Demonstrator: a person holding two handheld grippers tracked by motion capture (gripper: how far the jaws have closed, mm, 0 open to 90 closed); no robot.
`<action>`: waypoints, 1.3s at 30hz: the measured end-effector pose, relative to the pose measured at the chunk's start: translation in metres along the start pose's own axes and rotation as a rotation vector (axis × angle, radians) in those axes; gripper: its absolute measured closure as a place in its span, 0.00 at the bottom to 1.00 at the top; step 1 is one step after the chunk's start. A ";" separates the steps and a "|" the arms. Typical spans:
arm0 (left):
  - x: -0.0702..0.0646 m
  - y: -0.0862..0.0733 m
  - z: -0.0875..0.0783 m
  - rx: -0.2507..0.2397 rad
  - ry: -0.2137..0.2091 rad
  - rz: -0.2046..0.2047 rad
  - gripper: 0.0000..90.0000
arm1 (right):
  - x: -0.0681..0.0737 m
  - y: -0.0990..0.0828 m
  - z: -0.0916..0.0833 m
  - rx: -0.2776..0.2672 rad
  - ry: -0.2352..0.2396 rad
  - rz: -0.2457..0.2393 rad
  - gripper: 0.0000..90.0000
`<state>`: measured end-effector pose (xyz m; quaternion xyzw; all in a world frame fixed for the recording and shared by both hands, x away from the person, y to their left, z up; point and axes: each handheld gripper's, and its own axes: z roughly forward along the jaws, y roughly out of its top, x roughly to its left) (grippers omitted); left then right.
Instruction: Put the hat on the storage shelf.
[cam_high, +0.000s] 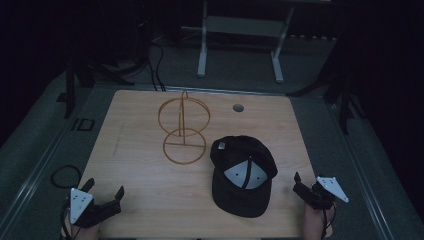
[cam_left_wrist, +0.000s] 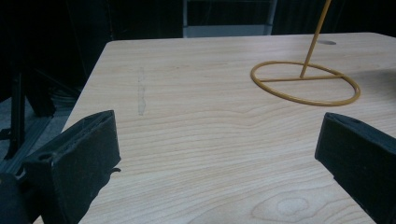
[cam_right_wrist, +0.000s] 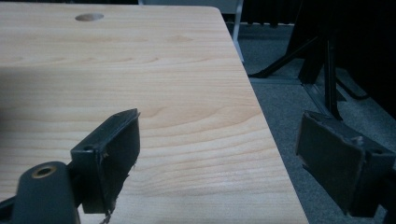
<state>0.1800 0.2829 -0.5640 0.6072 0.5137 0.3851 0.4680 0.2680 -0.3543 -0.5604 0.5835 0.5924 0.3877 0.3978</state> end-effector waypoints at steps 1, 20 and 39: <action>0.000 0.000 0.000 0.000 0.000 0.001 0.00 | 0.000 0.000 0.000 0.001 0.004 0.001 0.16; 0.000 -0.002 0.001 0.014 0.002 -0.009 0.00 | -0.003 0.045 -0.038 -0.032 0.136 0.024 0.14; 0.001 -0.002 0.001 0.024 -0.005 -0.021 0.00 | 0.079 0.101 -0.063 -0.056 0.471 -0.105 0.15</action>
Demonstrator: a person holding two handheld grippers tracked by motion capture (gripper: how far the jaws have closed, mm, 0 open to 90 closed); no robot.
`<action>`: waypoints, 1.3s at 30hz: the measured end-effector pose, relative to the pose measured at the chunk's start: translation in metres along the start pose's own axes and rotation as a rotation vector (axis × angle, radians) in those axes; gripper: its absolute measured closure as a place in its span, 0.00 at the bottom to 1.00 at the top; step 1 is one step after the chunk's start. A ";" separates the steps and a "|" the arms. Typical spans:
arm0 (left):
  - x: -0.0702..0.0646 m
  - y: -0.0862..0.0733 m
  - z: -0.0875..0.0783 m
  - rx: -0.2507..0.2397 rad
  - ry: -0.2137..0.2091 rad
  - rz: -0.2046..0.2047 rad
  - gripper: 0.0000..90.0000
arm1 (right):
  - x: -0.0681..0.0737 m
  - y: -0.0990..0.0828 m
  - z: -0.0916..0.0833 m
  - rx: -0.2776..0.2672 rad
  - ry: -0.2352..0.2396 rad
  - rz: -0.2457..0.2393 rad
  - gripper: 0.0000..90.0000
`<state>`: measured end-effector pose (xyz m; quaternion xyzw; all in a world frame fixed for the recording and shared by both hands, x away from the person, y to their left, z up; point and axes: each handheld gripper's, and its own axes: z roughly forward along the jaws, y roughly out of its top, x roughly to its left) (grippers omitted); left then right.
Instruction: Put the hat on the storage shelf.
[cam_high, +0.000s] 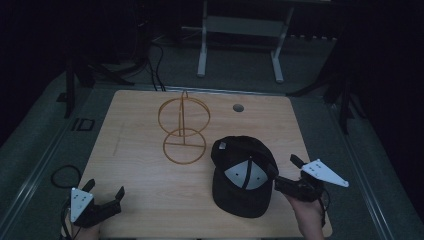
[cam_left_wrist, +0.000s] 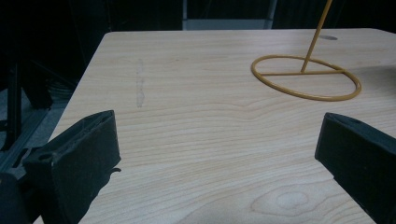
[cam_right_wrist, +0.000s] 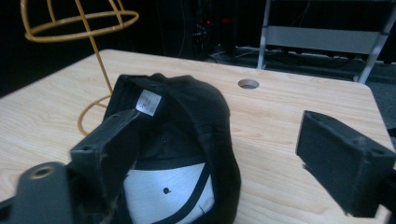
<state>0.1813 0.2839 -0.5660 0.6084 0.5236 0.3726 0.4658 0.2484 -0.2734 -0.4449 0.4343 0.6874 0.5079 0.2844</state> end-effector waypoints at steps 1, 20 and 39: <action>0.000 0.000 0.000 0.000 0.000 0.000 0.00 | 0.000 0.000 0.000 0.000 0.000 0.000 0.15; 0.002 0.001 -0.001 -0.012 -0.009 -0.031 0.00 | 0.011 -0.029 0.066 0.214 -0.159 -0.071 0.60; 0.001 0.000 0.002 0.003 -0.042 -0.054 0.00 | 0.030 -0.003 0.062 0.072 -0.081 -0.018 0.99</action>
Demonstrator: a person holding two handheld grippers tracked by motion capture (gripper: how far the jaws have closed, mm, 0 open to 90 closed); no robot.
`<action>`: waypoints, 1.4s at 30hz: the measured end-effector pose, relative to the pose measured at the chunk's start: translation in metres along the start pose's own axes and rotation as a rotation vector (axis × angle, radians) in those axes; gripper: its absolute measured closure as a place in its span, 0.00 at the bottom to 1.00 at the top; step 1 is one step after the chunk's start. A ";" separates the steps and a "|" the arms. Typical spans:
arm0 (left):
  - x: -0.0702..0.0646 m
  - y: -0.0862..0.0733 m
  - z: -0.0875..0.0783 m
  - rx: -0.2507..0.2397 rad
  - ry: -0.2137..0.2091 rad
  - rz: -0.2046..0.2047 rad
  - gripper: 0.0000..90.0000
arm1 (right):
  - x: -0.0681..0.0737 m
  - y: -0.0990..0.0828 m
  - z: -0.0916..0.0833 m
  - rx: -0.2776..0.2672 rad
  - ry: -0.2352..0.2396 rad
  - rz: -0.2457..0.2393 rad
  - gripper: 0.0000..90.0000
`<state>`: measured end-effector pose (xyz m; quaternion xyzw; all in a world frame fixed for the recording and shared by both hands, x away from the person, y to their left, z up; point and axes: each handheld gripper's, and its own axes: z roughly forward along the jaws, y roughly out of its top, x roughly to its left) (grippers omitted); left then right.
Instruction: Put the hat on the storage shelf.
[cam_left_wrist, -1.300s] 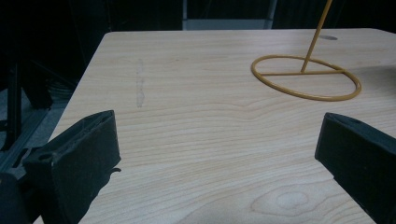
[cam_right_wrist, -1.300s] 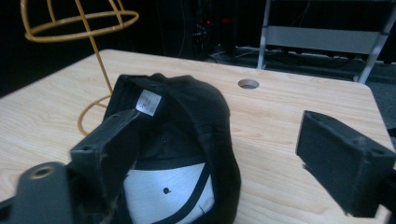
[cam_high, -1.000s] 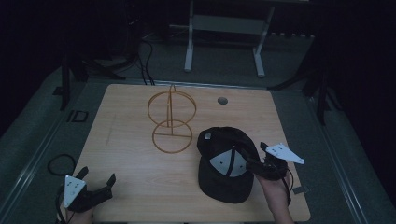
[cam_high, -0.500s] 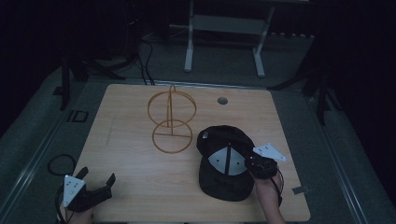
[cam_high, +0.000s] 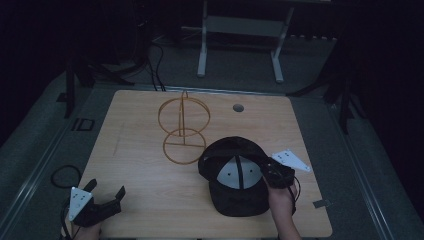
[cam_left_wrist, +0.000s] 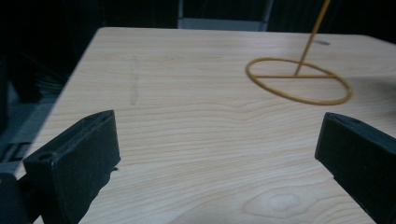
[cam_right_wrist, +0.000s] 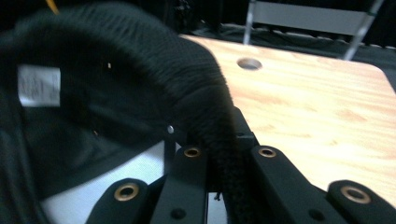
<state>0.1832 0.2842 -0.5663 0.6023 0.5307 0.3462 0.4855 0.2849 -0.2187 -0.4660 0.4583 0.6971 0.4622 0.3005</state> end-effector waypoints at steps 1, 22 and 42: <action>-0.001 0.000 0.000 0.001 -0.005 -0.008 0.00 | 0.000 0.000 0.000 0.000 0.000 0.000 0.99; -0.080 0.026 0.021 0.166 -0.317 0.017 0.00 | 0.018 0.065 -0.030 -0.180 0.095 -0.029 0.99; -0.159 0.082 0.052 0.111 -0.602 0.147 0.09 | 0.032 0.075 -0.046 -0.220 0.159 -0.046 0.99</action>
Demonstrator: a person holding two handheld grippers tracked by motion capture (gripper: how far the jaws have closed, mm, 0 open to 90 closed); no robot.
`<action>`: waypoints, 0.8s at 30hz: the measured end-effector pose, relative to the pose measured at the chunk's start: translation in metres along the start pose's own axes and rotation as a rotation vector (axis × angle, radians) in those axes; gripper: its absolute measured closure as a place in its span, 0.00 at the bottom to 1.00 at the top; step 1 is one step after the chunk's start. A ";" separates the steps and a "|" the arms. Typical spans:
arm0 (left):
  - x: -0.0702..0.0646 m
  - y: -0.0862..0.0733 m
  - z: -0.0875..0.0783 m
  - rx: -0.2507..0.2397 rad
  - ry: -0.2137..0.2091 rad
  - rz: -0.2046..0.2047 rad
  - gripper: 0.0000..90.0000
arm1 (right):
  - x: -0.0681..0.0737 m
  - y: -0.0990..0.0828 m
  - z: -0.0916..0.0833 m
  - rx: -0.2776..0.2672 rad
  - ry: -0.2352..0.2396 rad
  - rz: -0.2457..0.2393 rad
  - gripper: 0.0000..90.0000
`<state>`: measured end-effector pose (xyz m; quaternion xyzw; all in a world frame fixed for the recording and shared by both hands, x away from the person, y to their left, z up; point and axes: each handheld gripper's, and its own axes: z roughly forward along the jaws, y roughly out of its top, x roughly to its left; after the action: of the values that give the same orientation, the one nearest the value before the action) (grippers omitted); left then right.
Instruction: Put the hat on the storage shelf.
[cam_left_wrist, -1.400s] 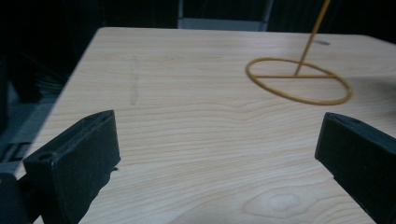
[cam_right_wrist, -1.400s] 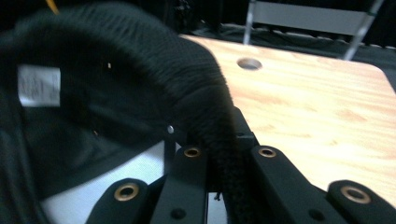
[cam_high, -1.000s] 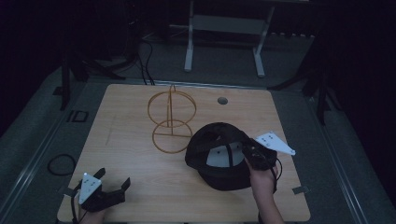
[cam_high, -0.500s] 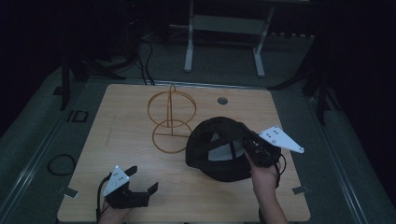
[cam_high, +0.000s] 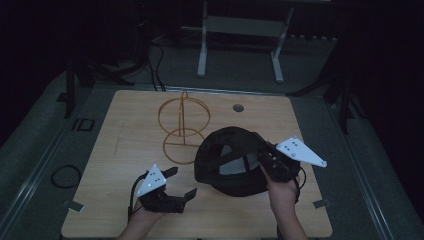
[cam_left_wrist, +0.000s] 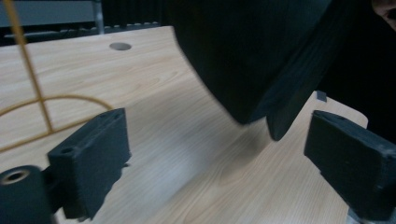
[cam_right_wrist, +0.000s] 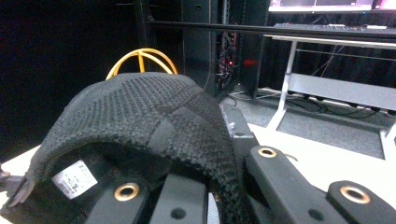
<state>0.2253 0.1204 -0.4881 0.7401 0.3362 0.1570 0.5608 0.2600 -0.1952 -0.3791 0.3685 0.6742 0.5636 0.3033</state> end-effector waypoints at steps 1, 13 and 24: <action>-0.001 0.003 0.002 -0.008 -0.006 0.003 0.09 | 0.001 0.000 0.000 0.000 0.004 -0.001 0.98; -0.006 0.029 0.023 -0.049 -0.050 0.047 0.38 | 0.007 0.000 -0.006 -0.012 0.045 -0.012 0.99; -0.012 0.039 0.031 -0.074 0.045 0.043 0.97 | 0.008 -0.006 -0.007 0.001 0.046 -0.017 0.98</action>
<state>0.2476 0.0843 -0.4599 0.7221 0.3268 0.1981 0.5766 0.2487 -0.1926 -0.3838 0.3500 0.6843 0.5690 0.2925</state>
